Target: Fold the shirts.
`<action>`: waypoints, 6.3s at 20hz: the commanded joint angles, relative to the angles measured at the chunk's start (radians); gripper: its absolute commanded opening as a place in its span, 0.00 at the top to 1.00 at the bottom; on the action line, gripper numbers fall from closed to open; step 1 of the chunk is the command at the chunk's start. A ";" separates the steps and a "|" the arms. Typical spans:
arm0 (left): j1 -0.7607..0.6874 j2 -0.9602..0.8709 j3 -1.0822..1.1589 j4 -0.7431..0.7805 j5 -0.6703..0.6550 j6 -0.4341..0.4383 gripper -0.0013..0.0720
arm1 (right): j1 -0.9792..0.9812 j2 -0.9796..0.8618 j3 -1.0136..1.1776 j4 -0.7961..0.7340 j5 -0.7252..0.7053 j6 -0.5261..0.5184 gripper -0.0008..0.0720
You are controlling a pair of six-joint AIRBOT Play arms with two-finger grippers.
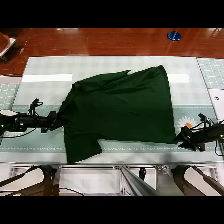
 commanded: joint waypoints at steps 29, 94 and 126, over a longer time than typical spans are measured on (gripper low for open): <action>0.179 0.919 0.985 0.013 0.206 -0.017 0.96 | 0.002 0.537 1.246 0.162 -0.059 0.004 0.95; 0.063 0.039 0.016 0.200 -0.179 -0.045 0.29 | 0.252 -0.020 0.205 0.368 -0.272 -0.135 0.43; -0.088 0.083 0.034 -0.026 -0.140 0.051 0.96 | 0.131 -0.130 0.257 0.315 -0.146 -0.182 0.95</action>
